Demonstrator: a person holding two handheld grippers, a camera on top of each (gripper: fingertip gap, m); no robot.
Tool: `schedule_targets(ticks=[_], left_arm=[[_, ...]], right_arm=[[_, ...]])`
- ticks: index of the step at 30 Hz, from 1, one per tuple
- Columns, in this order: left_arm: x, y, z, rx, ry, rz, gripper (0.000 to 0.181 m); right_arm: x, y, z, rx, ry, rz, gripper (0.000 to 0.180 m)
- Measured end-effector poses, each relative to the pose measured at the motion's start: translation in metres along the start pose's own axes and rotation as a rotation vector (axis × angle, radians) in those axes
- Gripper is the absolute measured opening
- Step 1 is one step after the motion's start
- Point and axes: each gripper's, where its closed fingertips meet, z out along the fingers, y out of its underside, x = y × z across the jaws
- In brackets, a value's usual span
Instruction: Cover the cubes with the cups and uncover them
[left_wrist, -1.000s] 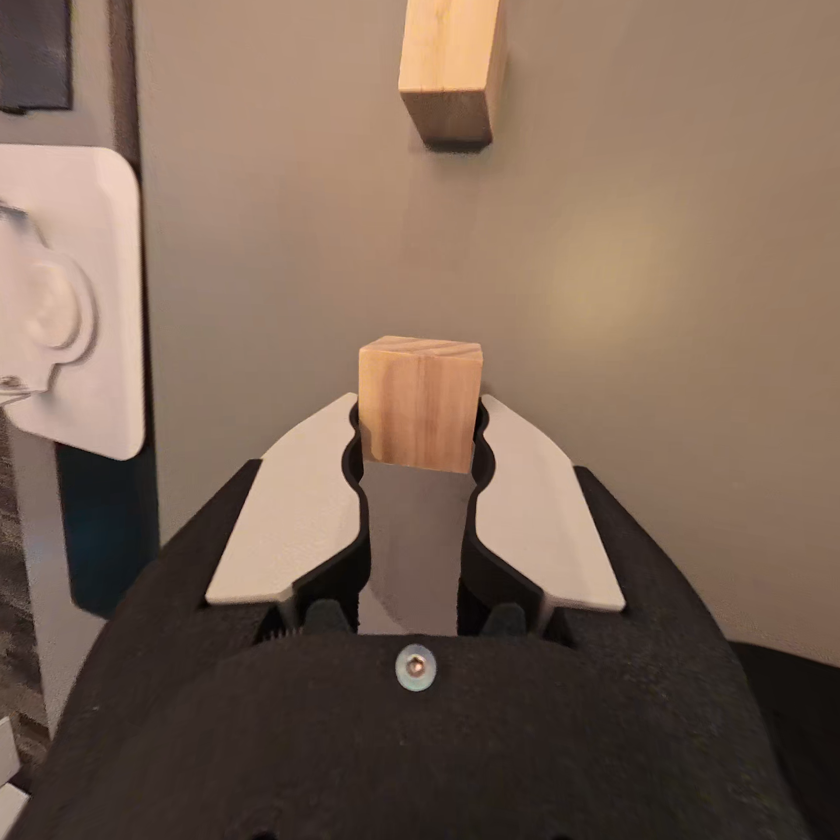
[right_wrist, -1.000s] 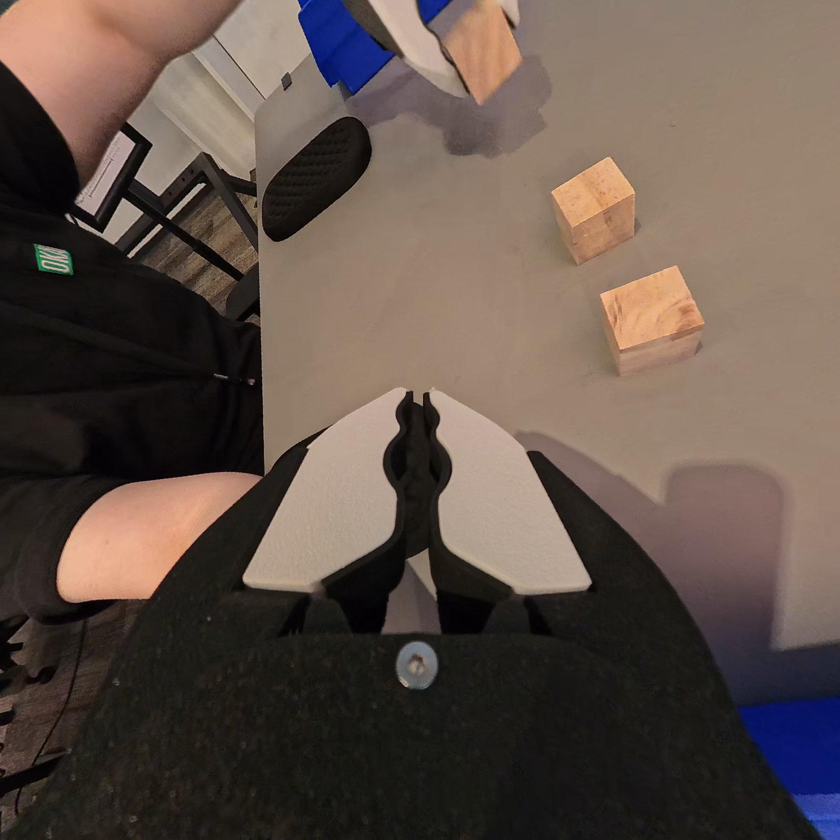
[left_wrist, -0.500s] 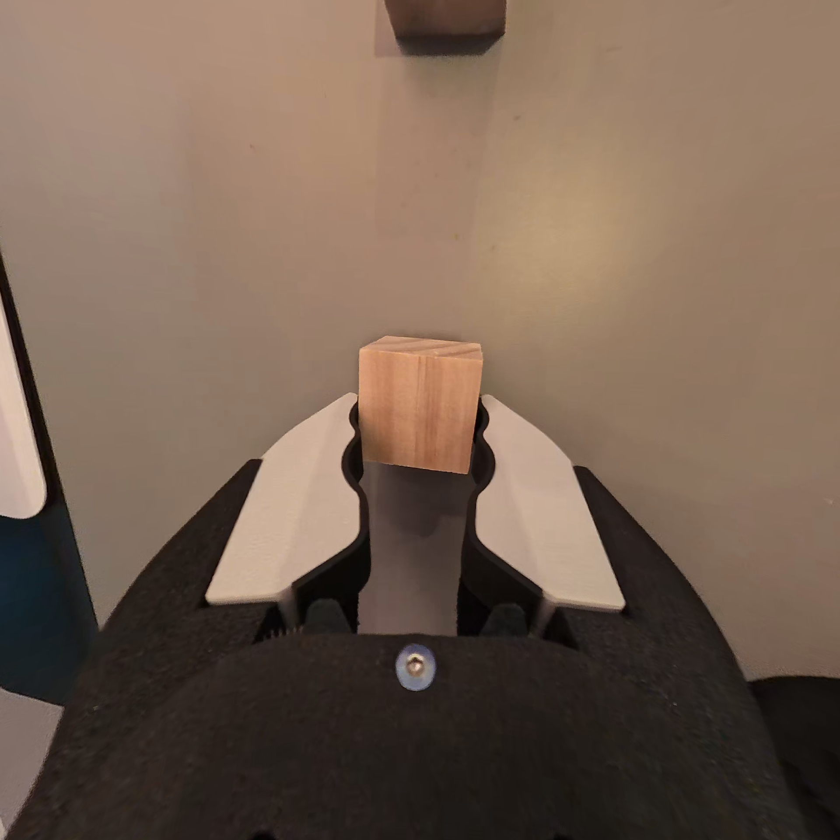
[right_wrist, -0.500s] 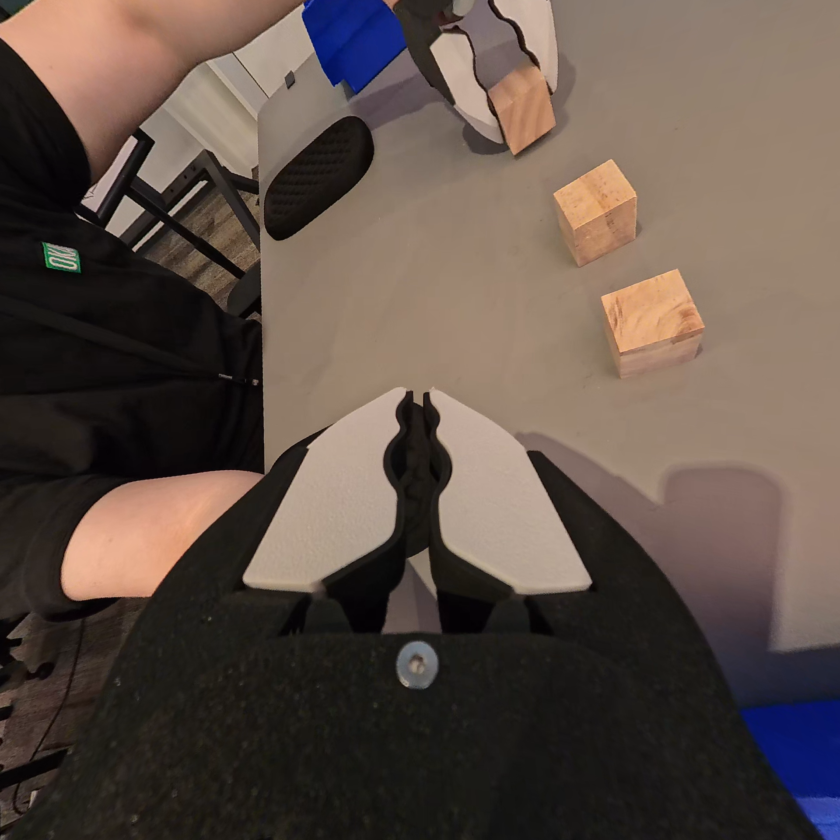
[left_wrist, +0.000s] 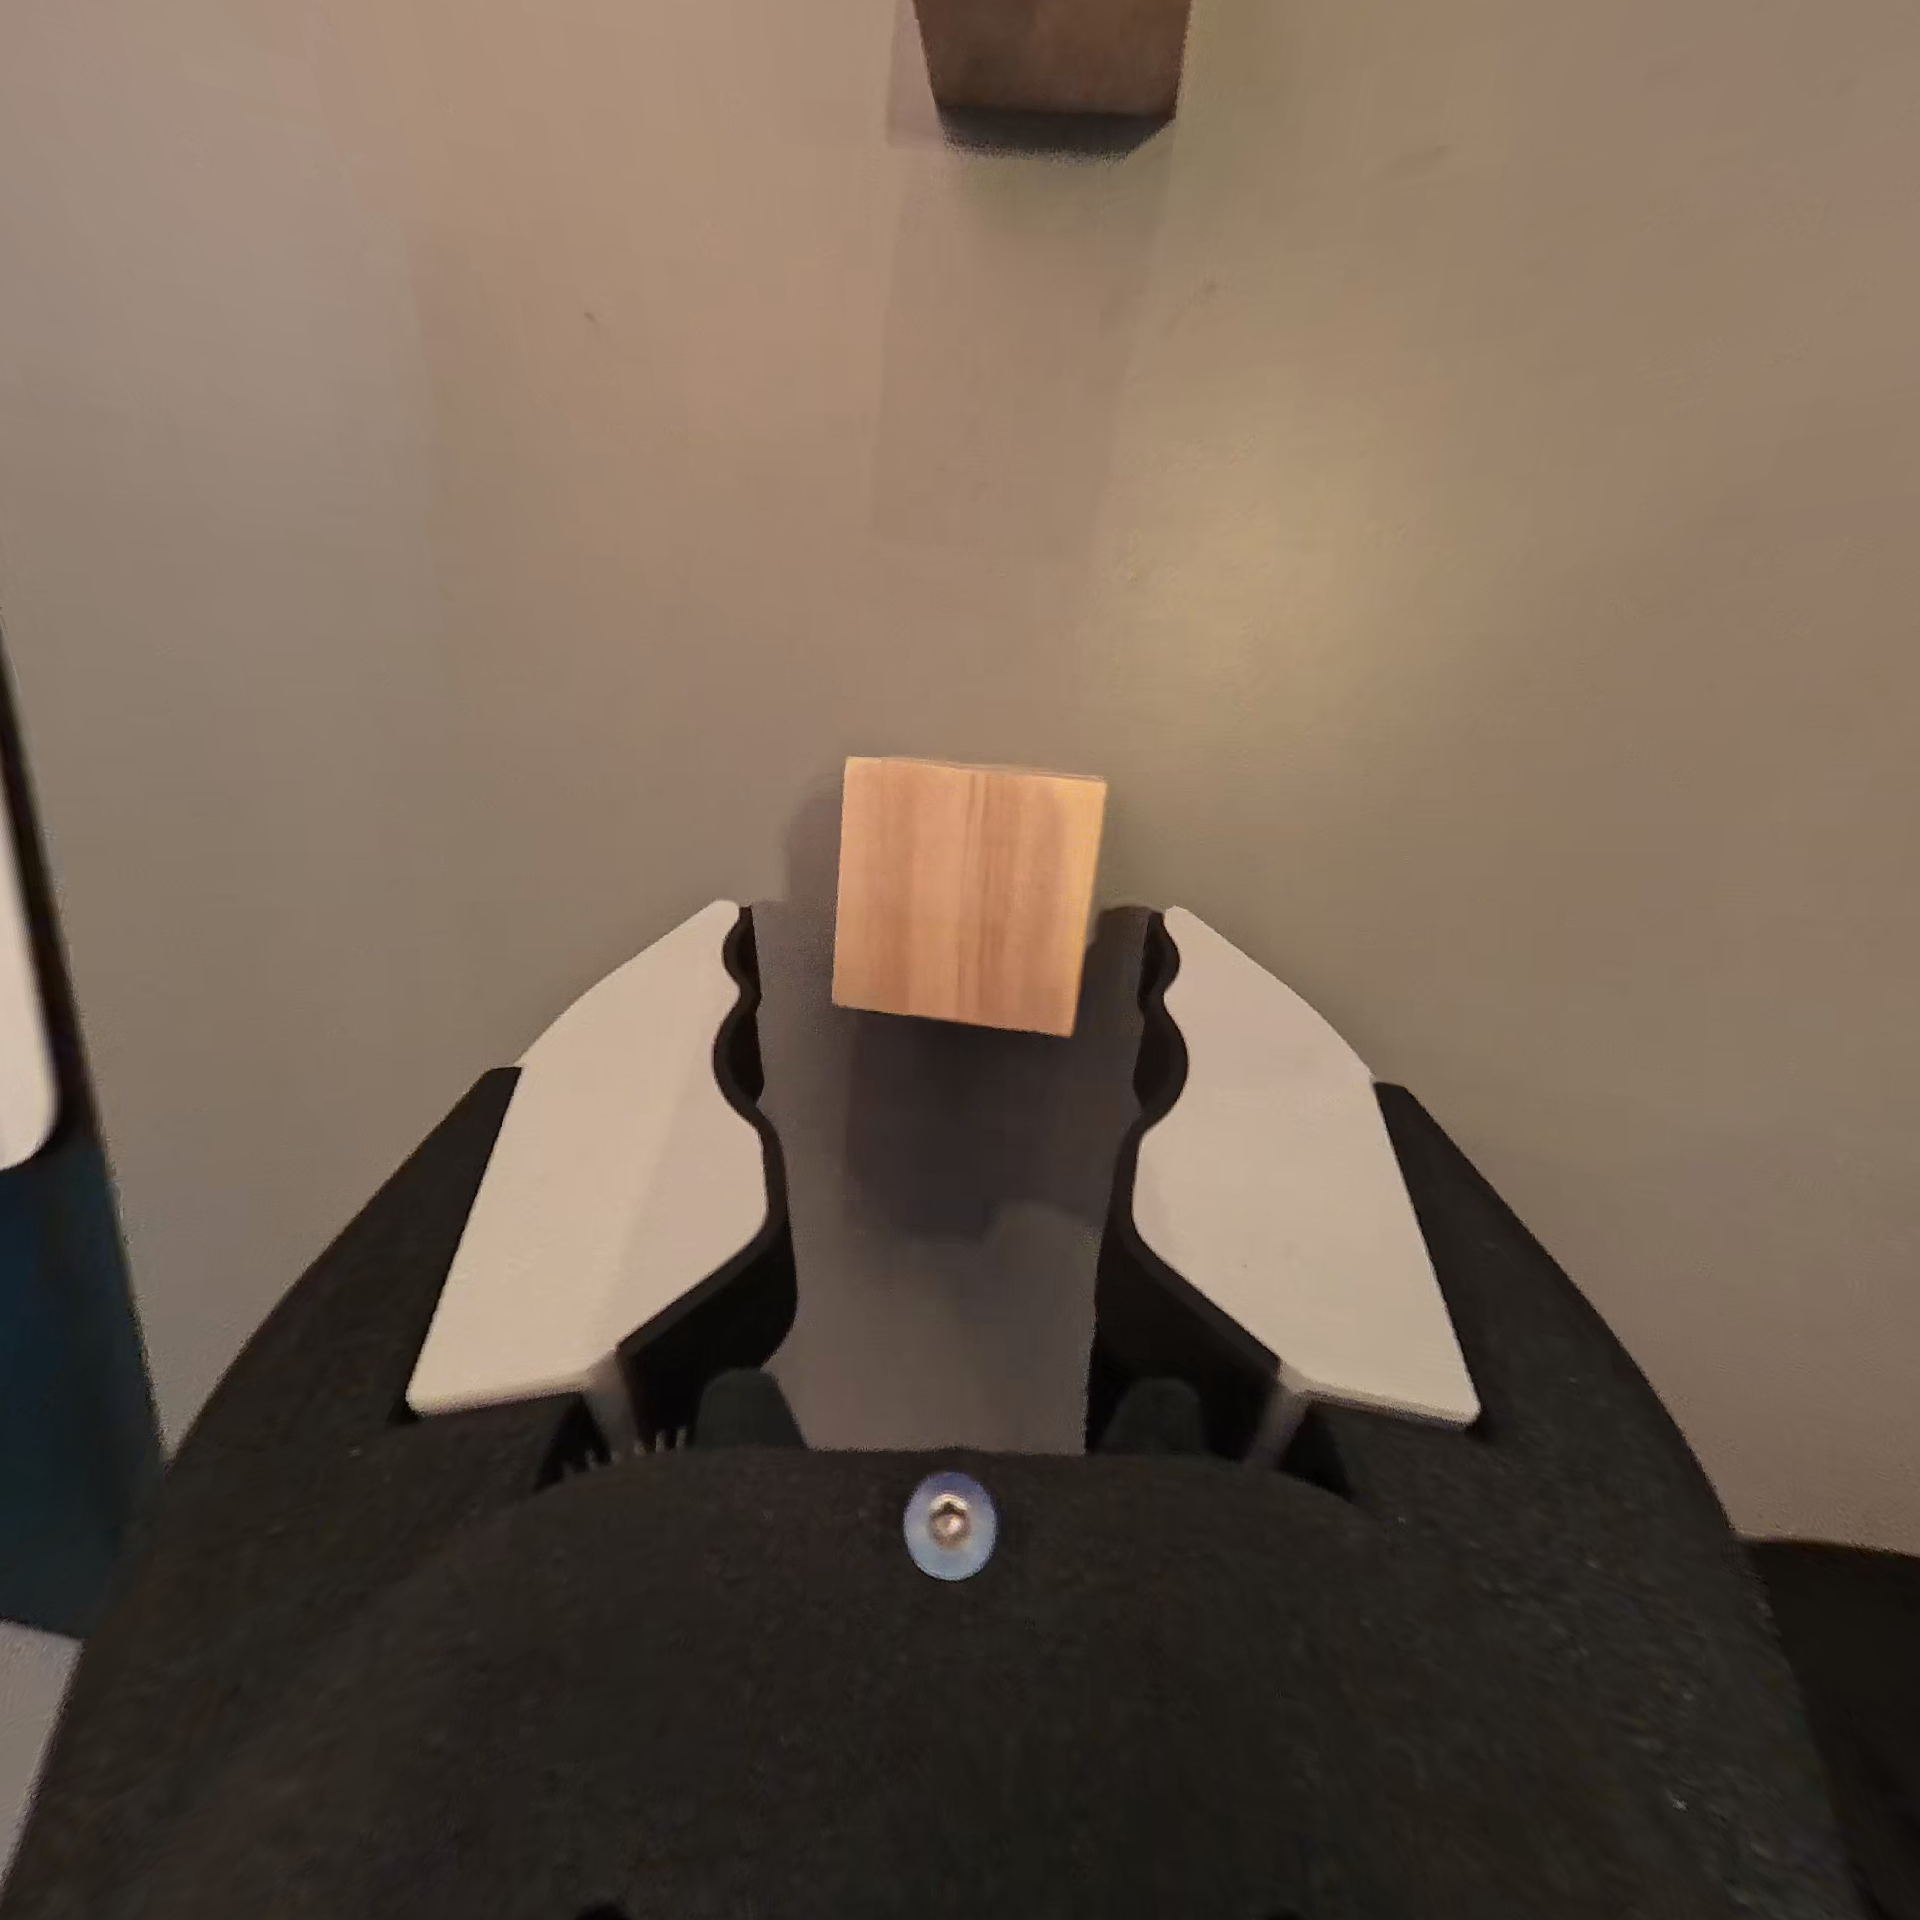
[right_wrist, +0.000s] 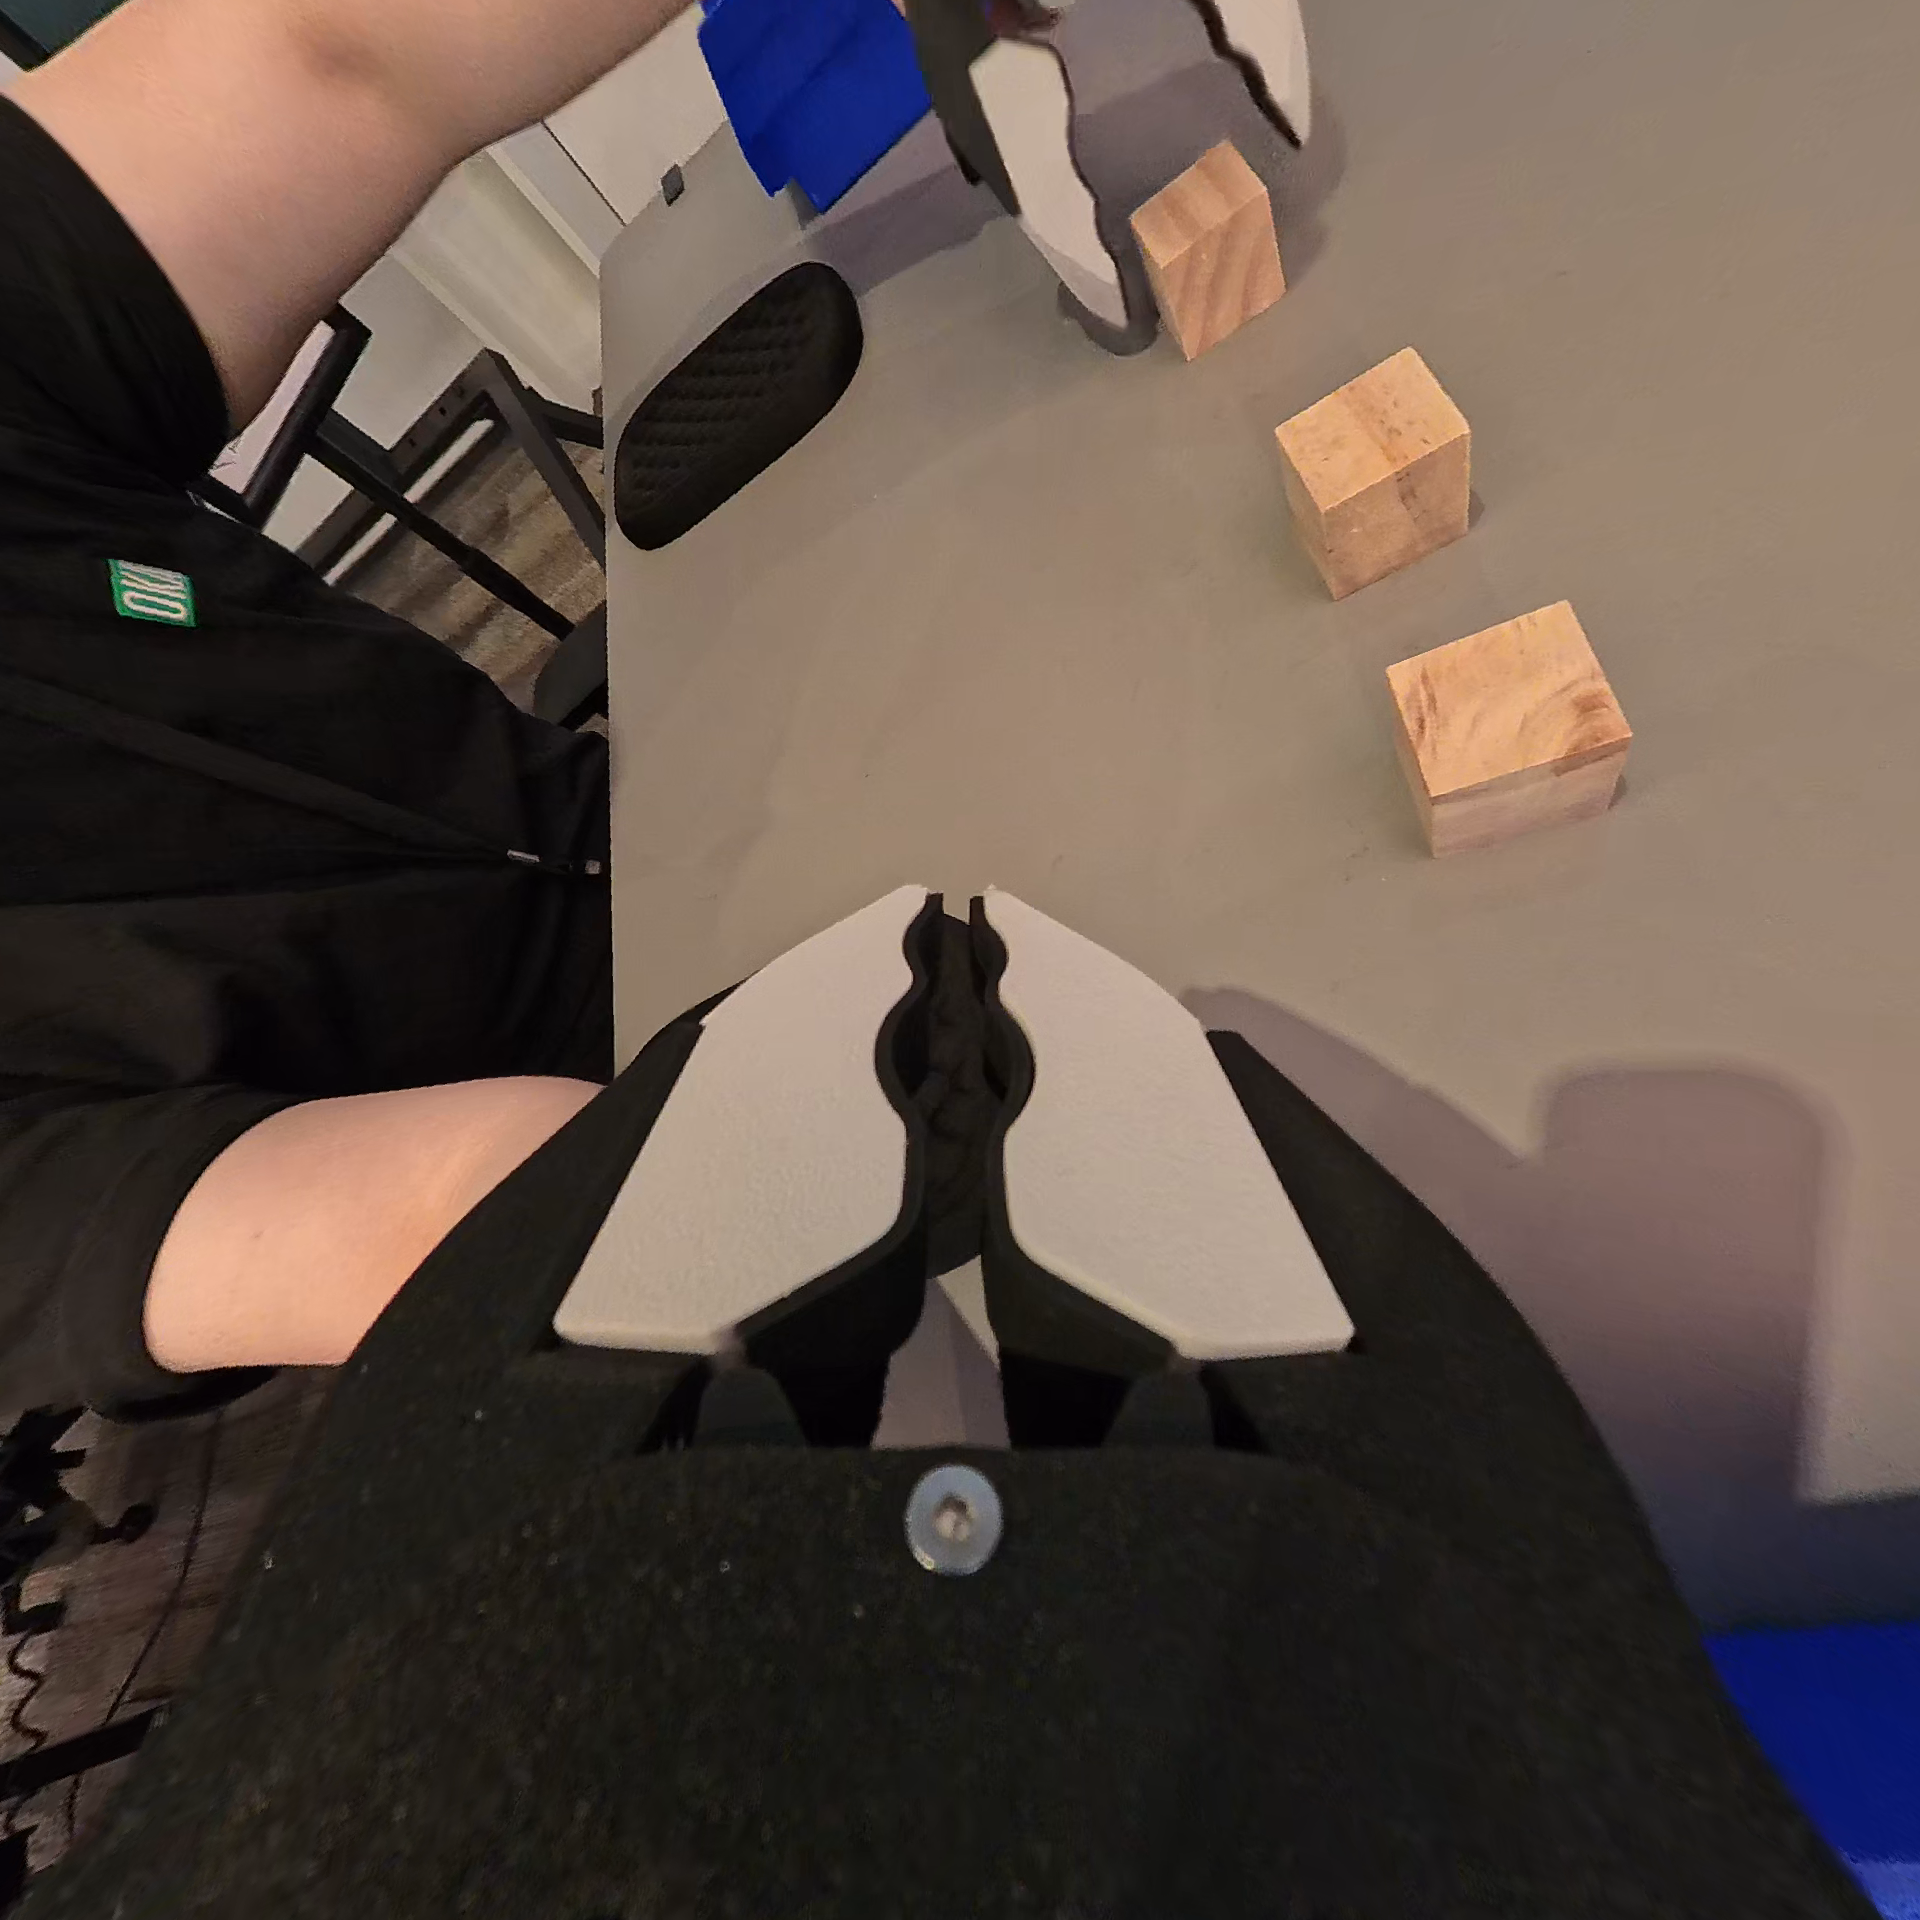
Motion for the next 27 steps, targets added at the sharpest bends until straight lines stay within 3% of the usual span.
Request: schedule_targets(ticks=[3,6,9,12,15,19,21,24,27], left_arm=[[-0.002,-0.021,-0.065,0.122,-0.103,0.006,0.067],[-0.013,-0.029,-0.177,0.290,-0.328,-0.086,0.065],[-0.018,0.024,-0.279,0.326,-0.596,-0.293,0.068],[-0.016,0.106,-0.339,0.384,-0.826,-0.589,0.053],[-0.005,0.188,-0.330,0.403,-0.851,-0.865,0.051],[0.002,0.267,-0.261,0.295,-0.745,-1.065,0.052],[-0.001,0.303,-0.231,0.189,-0.761,-1.137,0.061],[-0.001,0.327,-0.190,0.109,-0.679,-1.262,0.075],[-0.003,0.322,-0.164,0.167,-0.558,-1.363,0.072]], right_arm=[[0.002,0.003,0.003,-0.012,-0.010,0.013,0.005],[0.004,0.002,0.004,-0.009,-0.014,0.036,0.006],[0.000,0.004,0.006,-0.028,-0.023,0.036,0.006],[-0.006,0.000,0.004,-0.023,-0.023,0.007,0.005],[-0.013,-0.006,0.001,-0.004,-0.010,-0.047,0.005],[-0.016,-0.014,-0.003,0.013,0.034,-0.082,0.005],[-0.016,-0.015,-0.004,0.006,0.061,-0.081,0.008],[-0.016,-0.014,-0.006,-0.002,0.095,-0.071,0.011],[-0.015,-0.013,-0.008,0.000,0.114,-0.061,0.013]])
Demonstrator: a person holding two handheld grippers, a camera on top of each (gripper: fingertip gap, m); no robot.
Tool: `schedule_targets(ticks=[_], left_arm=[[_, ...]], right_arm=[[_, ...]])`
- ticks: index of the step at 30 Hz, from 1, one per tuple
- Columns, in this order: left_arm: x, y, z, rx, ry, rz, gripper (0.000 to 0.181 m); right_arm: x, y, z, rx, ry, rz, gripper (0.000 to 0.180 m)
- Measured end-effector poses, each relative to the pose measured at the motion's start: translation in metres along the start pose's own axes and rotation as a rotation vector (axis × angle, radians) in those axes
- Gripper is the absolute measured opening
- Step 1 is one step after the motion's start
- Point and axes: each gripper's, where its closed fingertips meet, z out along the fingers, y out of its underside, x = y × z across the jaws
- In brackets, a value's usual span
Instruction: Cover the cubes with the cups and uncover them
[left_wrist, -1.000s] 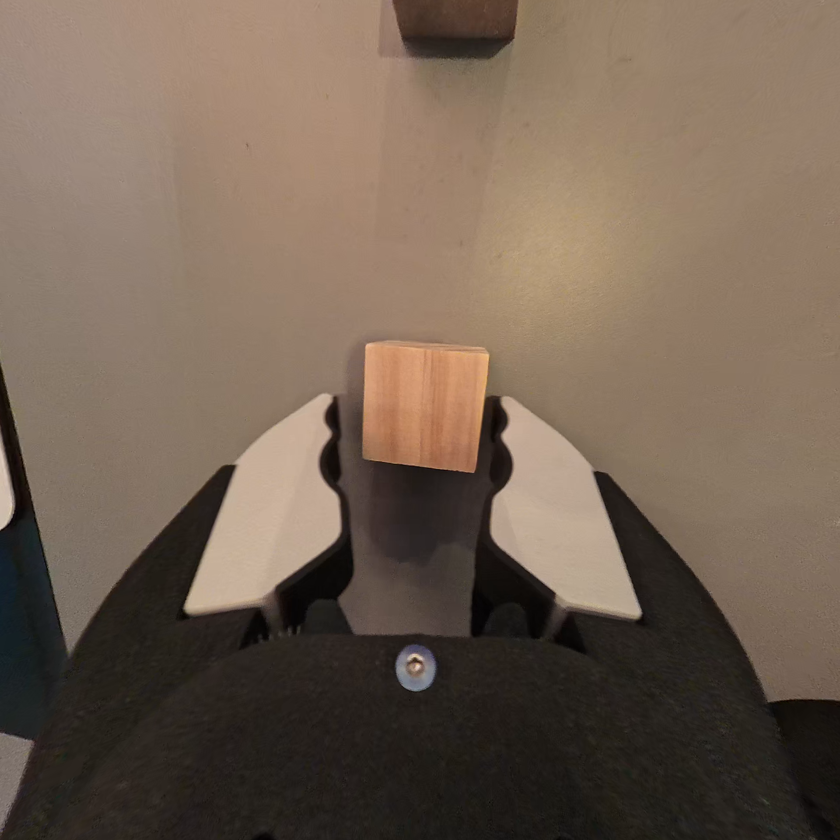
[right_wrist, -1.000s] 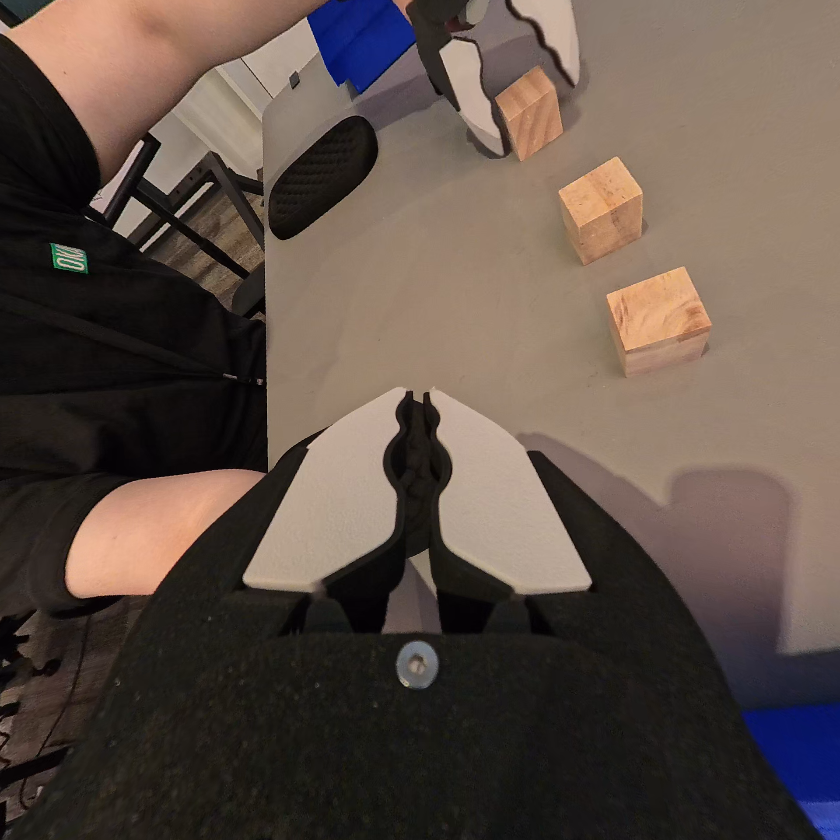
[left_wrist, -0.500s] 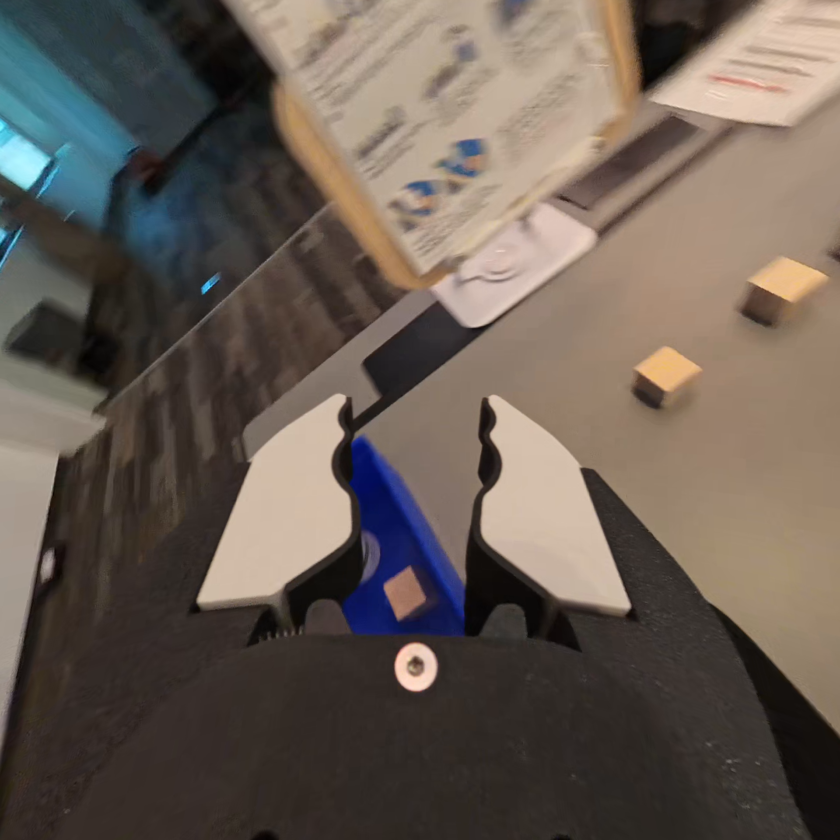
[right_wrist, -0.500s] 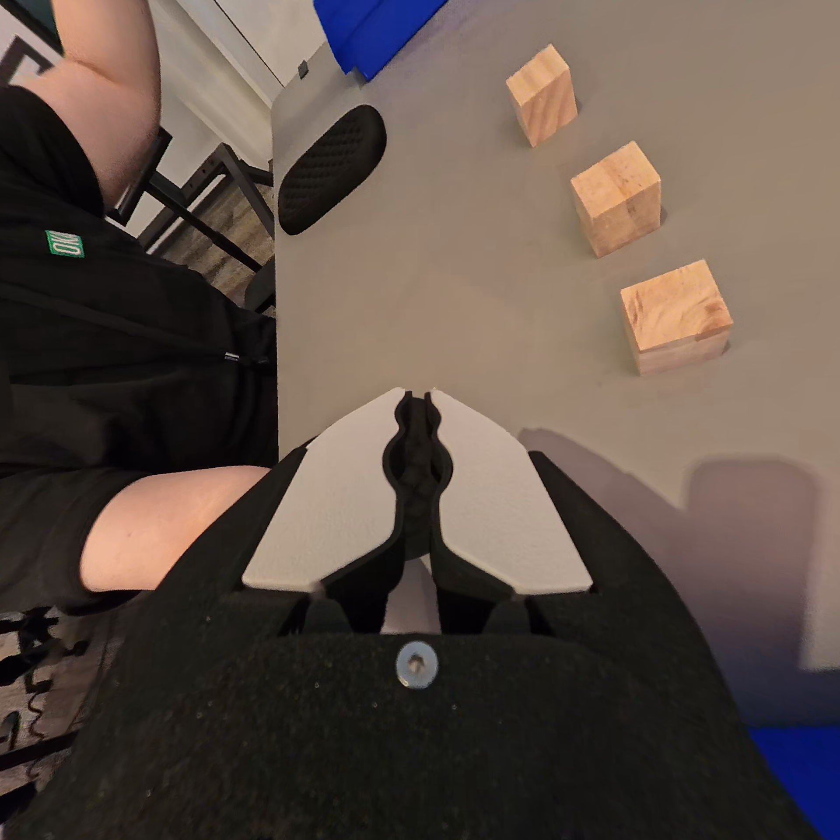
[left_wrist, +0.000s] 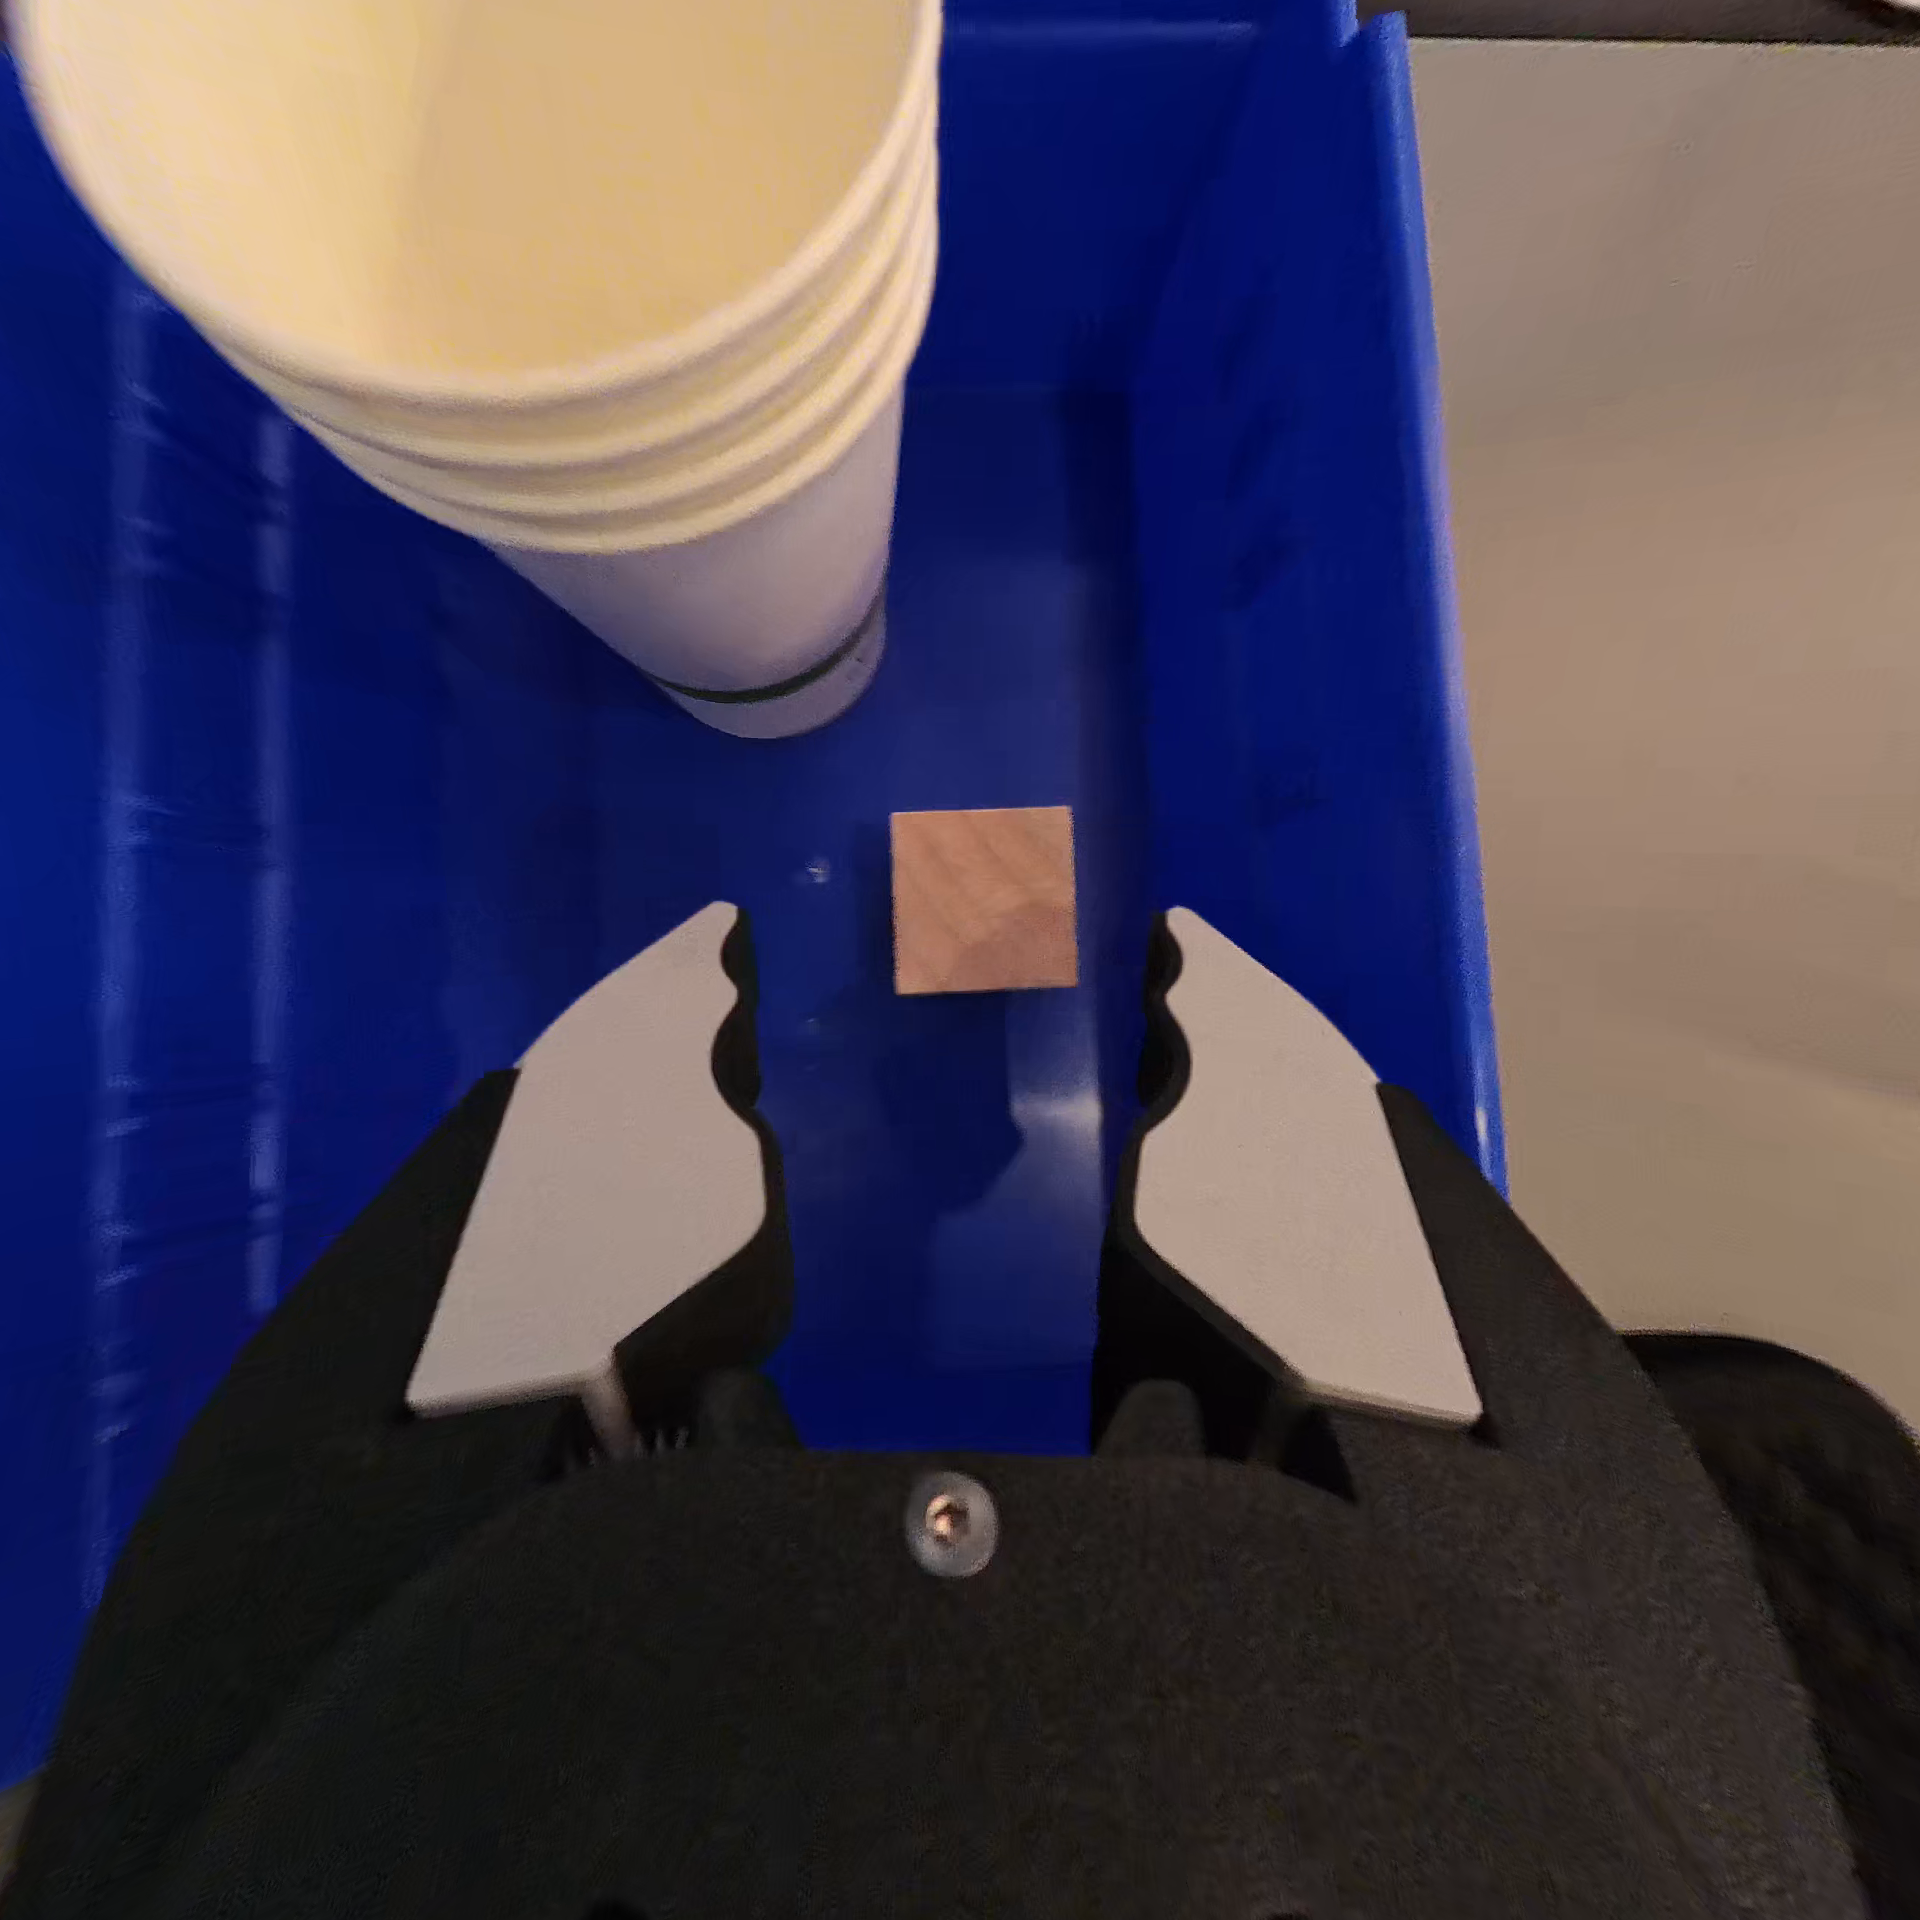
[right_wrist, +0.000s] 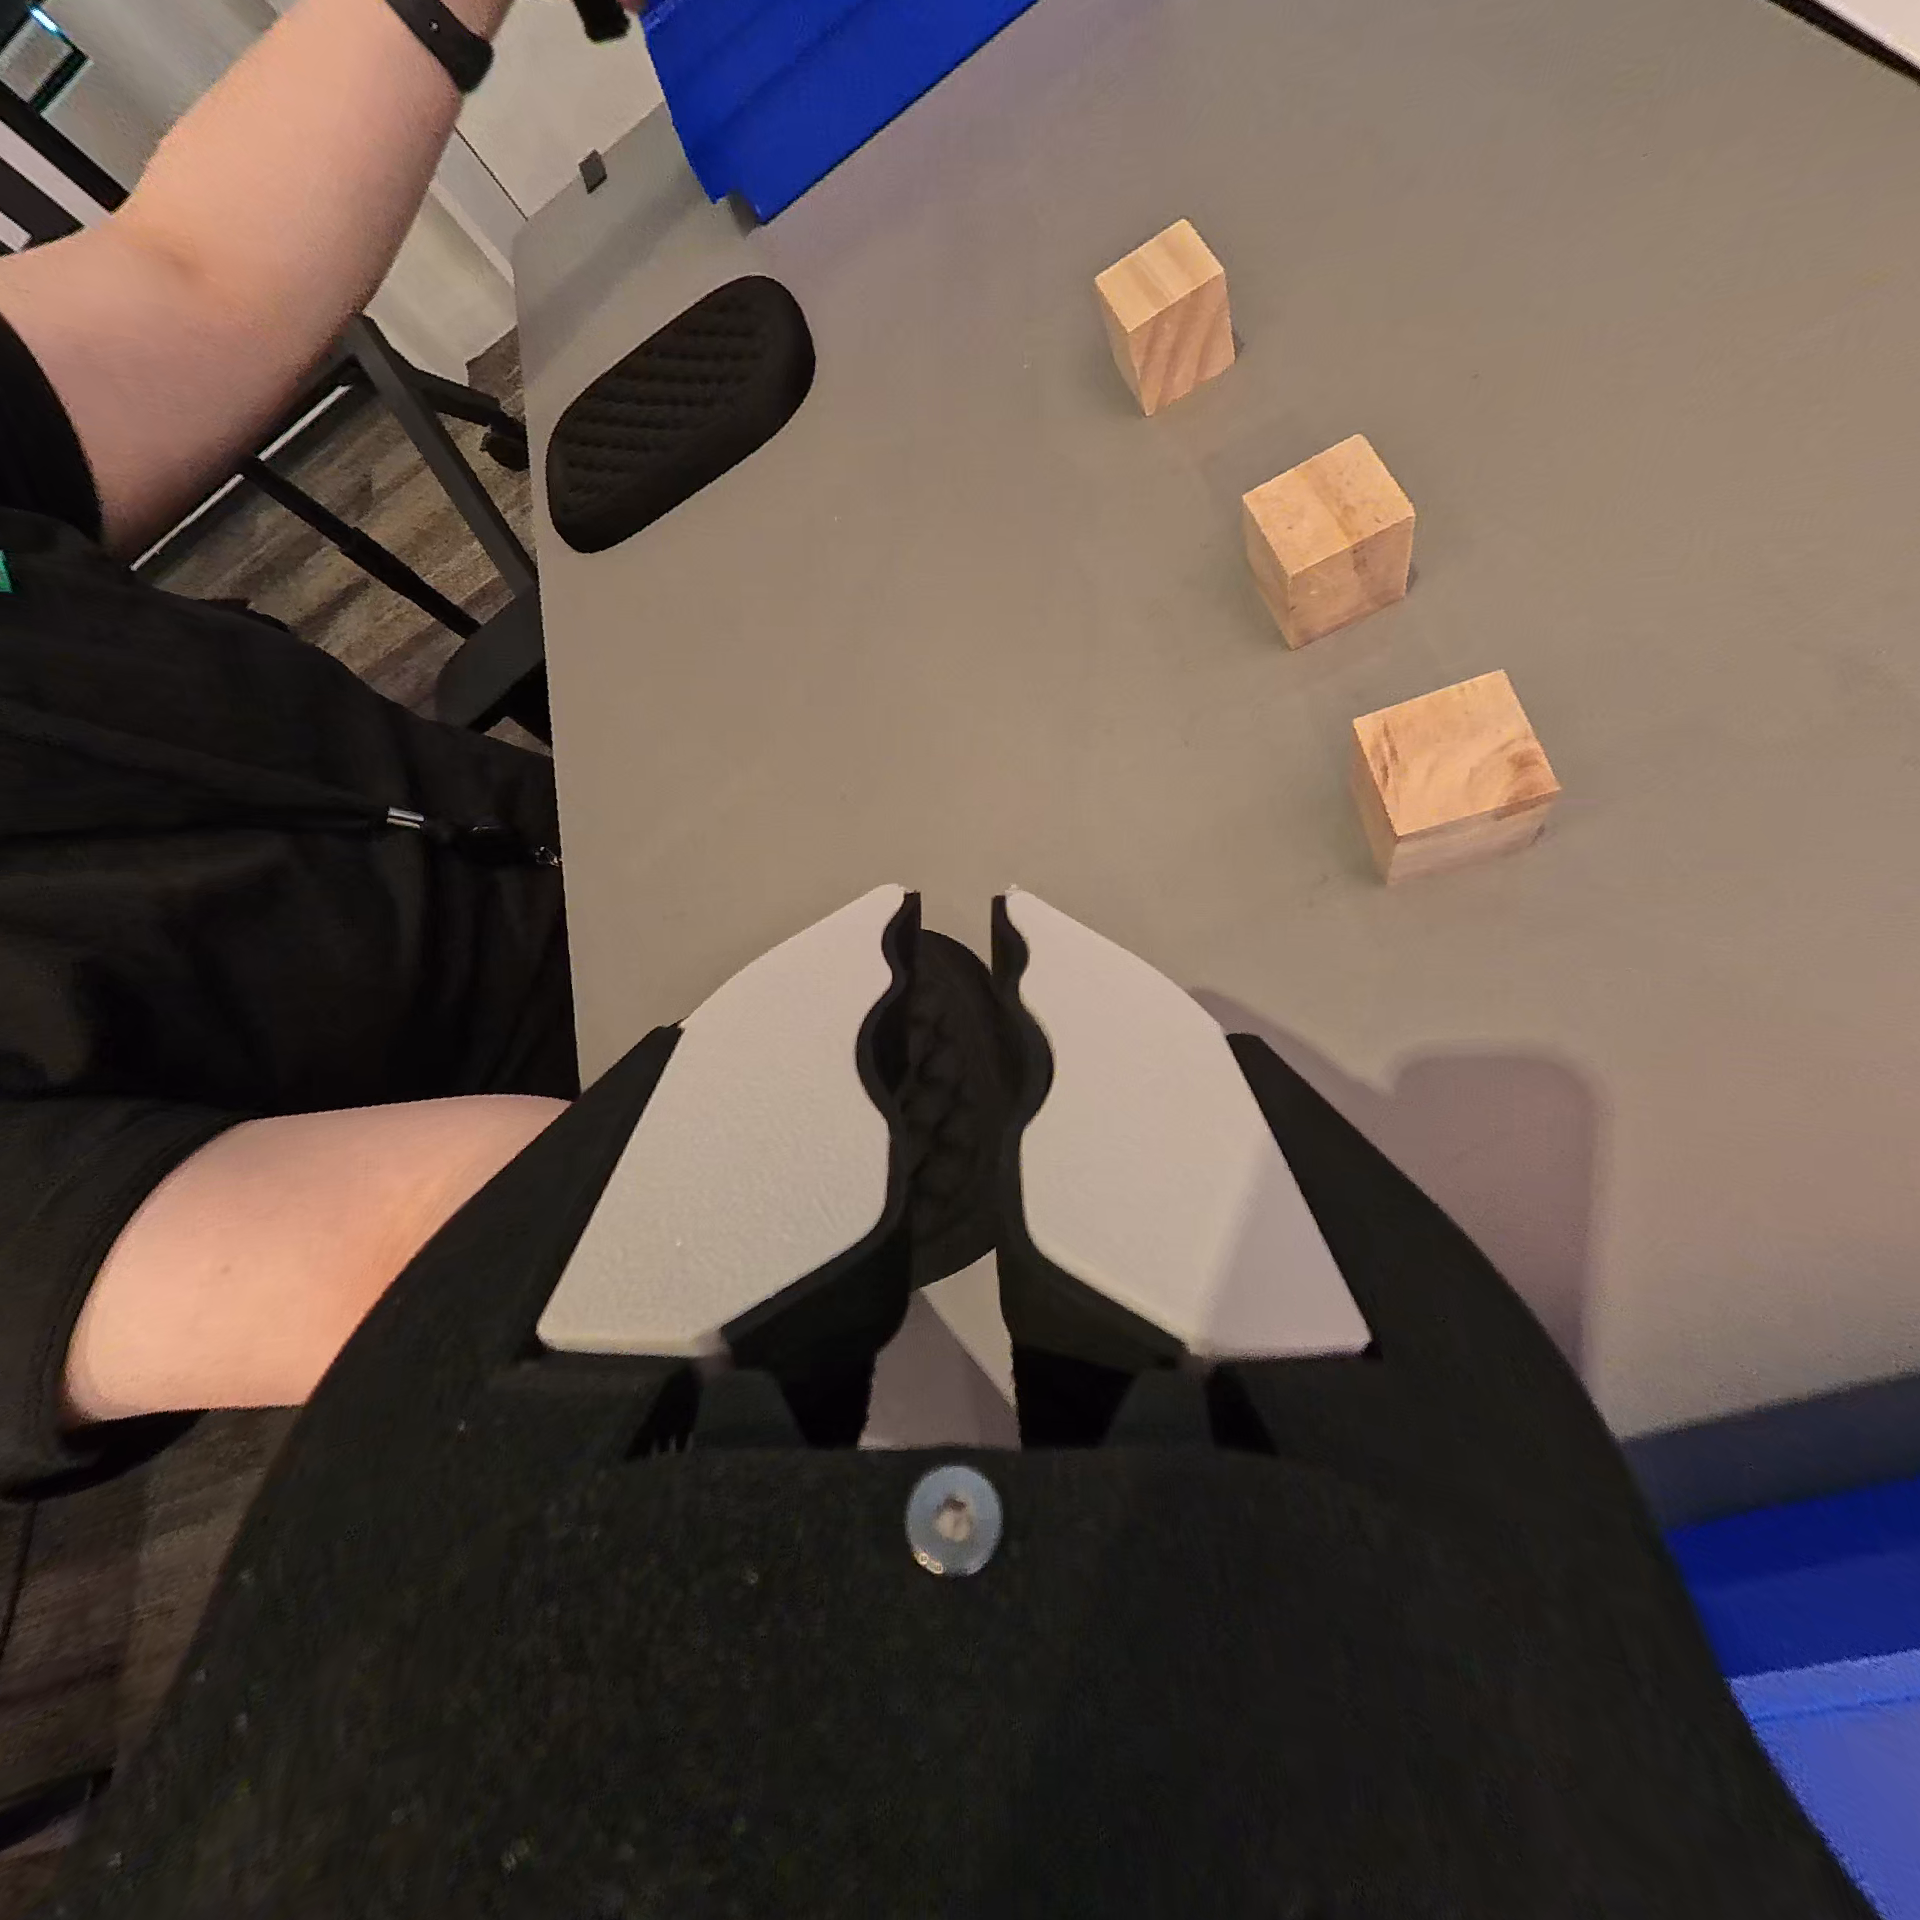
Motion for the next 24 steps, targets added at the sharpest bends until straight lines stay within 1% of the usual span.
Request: schedule_targets(ticks=[2,5,11,19,24], left_arm=[[0.001,0.000,0.009,-0.014,0.005,-0.016,0.067],[-0.004,0.007,0.021,-0.085,-0.042,0.005,0.068],[0.002,0.018,0.040,-0.182,-0.057,0.027,0.066],[-0.001,0.027,0.050,-0.262,-0.127,0.096,0.060],[-0.001,0.029,0.052,-0.282,-0.129,0.097,0.048]], right_arm=[[0.000,0.000,0.000,0.004,-0.004,0.001,0.013],[-0.001,0.001,-0.001,0.012,-0.013,-0.003,0.015],[-0.001,0.003,-0.003,0.029,-0.024,-0.001,0.015],[-0.002,0.006,-0.006,0.046,-0.035,-0.004,0.014],[-0.001,0.007,-0.007,0.049,-0.042,0.001,0.013]])
